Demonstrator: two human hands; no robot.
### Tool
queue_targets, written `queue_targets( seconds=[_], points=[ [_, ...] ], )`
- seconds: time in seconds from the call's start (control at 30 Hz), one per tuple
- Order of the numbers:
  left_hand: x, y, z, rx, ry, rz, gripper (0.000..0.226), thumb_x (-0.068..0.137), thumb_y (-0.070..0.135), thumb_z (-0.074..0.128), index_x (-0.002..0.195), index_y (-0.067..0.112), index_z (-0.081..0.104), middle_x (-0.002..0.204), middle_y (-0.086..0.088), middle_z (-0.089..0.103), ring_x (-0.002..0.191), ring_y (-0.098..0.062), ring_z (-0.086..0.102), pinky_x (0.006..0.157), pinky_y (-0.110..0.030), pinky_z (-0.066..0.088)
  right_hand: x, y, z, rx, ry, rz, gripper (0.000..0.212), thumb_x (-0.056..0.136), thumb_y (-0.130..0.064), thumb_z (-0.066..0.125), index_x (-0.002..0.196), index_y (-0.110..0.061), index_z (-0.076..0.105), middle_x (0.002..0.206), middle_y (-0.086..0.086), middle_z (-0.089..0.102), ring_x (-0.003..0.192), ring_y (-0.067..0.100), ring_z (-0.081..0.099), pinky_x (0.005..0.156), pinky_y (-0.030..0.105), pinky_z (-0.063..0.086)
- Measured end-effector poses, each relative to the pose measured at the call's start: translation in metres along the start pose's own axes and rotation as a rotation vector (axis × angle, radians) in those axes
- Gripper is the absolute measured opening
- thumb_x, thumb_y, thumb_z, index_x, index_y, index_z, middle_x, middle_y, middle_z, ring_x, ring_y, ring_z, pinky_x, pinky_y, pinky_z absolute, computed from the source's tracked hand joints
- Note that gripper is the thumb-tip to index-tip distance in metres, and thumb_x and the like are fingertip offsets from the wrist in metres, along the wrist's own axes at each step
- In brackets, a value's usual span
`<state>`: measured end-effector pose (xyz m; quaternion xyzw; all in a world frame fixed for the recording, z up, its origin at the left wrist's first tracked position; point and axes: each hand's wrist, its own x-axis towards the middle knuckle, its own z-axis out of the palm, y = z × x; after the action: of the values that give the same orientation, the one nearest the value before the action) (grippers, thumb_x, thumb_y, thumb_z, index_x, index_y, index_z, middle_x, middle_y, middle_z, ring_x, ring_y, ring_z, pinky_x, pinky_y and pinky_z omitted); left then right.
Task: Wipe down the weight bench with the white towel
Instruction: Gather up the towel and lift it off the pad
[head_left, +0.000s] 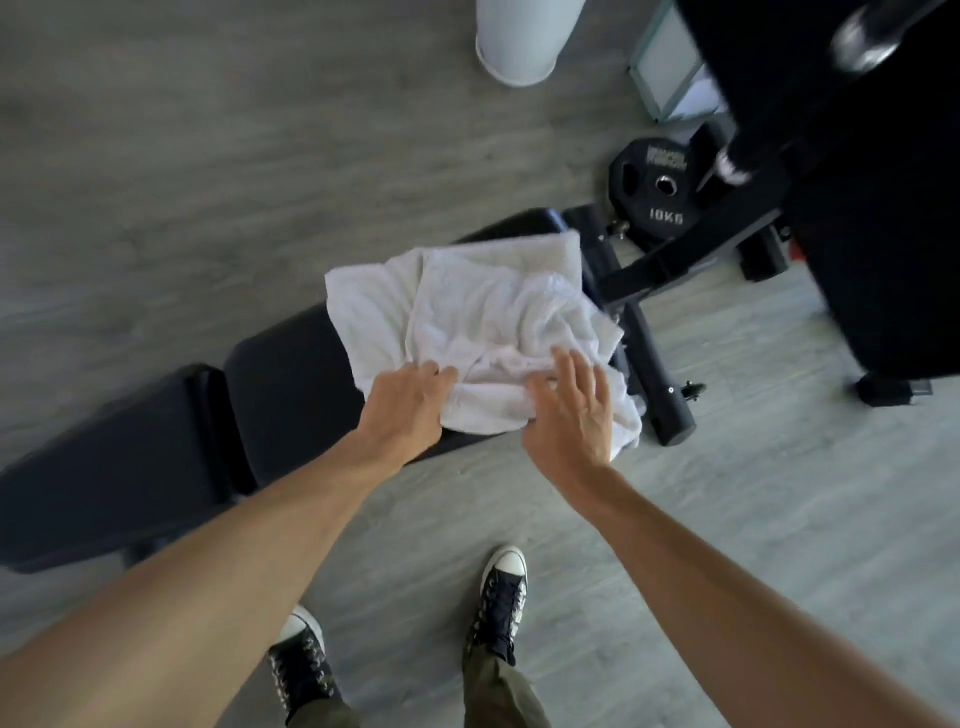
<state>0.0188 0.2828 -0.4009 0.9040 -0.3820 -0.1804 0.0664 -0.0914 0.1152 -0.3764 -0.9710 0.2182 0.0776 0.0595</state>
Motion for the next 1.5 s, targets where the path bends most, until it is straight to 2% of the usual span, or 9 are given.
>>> queue_targets(
  seconds=[0.07,0.2,0.3,0.43,0.67,0.9,1.2,1.3,1.5],
  points=[
    [-0.01,0.005,-0.037,-0.035,-0.015,-0.013,0.026,0.081,0.005,0.065,0.105,0.011,0.057,0.091,-0.005,0.064,0.078,-0.028,0.063,0.062,-0.039,0.049,-0.006,-0.012,-0.036,0.083,-0.036,0.039,0.03,0.074,-0.002,0.06,0.101,-0.011,0.07,0.119,0.008,0.065,0.113,0.032,0.058,0.094,0.043,0.045],
    [-0.029,0.013,-0.126,-0.128,0.018,0.006,0.022,0.078,0.007,0.061,0.087,0.017,0.045,0.078,0.001,0.058,0.076,-0.029,0.062,0.064,-0.041,0.051,-0.017,-0.034,-0.12,0.173,-0.051,0.147,0.01,0.08,-0.01,0.05,0.084,-0.011,0.059,0.078,0.001,0.058,0.072,0.03,0.05,0.062,0.034,0.03],
    [-0.043,0.018,-0.195,-0.148,-0.061,0.102,0.025,0.078,0.021,0.061,0.085,0.026,0.037,0.07,0.008,0.046,0.075,-0.03,0.058,0.061,-0.037,0.034,-0.031,-0.044,-0.182,0.282,0.01,0.242,0.012,0.077,-0.016,0.052,0.084,-0.015,0.062,0.075,0.001,0.061,0.073,0.033,0.053,0.065,0.036,0.037],
    [-0.065,0.044,-0.266,-0.117,-0.153,0.289,0.034,0.08,0.051,0.065,0.102,0.028,0.052,0.097,0.005,0.064,0.097,-0.028,0.065,0.074,-0.04,0.047,-0.063,-0.045,-0.256,0.32,0.057,0.306,0.019,0.073,-0.019,0.052,0.086,-0.02,0.066,0.085,0.005,0.071,0.085,0.036,0.065,0.071,0.039,0.047],
    [-0.043,0.142,-0.379,-0.02,-0.017,0.456,0.022,0.072,0.043,0.063,0.083,0.024,0.066,0.09,0.0,0.076,0.089,-0.029,0.07,0.069,-0.035,0.05,-0.112,-0.005,-0.366,0.419,0.207,0.548,0.02,0.071,-0.026,0.05,0.081,-0.019,0.066,0.074,-0.002,0.06,0.084,0.031,0.065,0.067,0.034,0.043],
    [0.011,0.282,-0.46,0.113,0.108,0.633,0.024,0.077,0.042,0.066,0.097,0.029,0.069,0.098,0.0,0.075,0.093,-0.03,0.069,0.07,-0.034,0.045,-0.121,0.091,-0.465,0.411,0.378,0.716,0.02,0.076,-0.027,0.052,0.084,-0.014,0.066,0.072,0.002,0.057,0.073,0.032,0.057,0.062,0.033,0.04],
    [0.071,0.421,-0.559,0.104,0.415,0.788,0.024,0.085,0.035,0.066,0.109,0.032,0.071,0.11,-0.003,0.076,0.101,-0.033,0.07,0.071,-0.033,0.04,-0.101,0.194,-0.575,0.396,0.725,0.742,0.027,0.074,-0.023,0.051,0.091,-0.015,0.07,0.088,0.016,0.072,0.086,0.042,0.067,0.072,0.04,0.053],
    [0.085,0.447,-0.589,0.019,0.508,0.865,0.028,0.091,0.03,0.064,0.118,0.032,0.07,0.115,-0.003,0.075,0.103,-0.031,0.07,0.075,-0.034,0.044,-0.089,0.216,-0.608,0.384,0.859,0.736,0.019,0.076,-0.022,0.051,0.084,-0.014,0.066,0.075,0.01,0.064,0.079,0.039,0.065,0.068,0.038,0.045],
    [0.119,0.44,-0.574,-0.145,0.559,0.936,0.035,0.088,0.025,0.063,0.122,0.029,0.071,0.119,-0.003,0.073,0.108,-0.03,0.067,0.08,-0.036,0.048,-0.06,0.221,-0.579,0.284,1.058,0.695,0.015,0.077,-0.026,0.051,0.082,-0.016,0.06,0.081,0.007,0.067,0.072,0.033,0.059,0.065,0.039,0.047]
  ],
)
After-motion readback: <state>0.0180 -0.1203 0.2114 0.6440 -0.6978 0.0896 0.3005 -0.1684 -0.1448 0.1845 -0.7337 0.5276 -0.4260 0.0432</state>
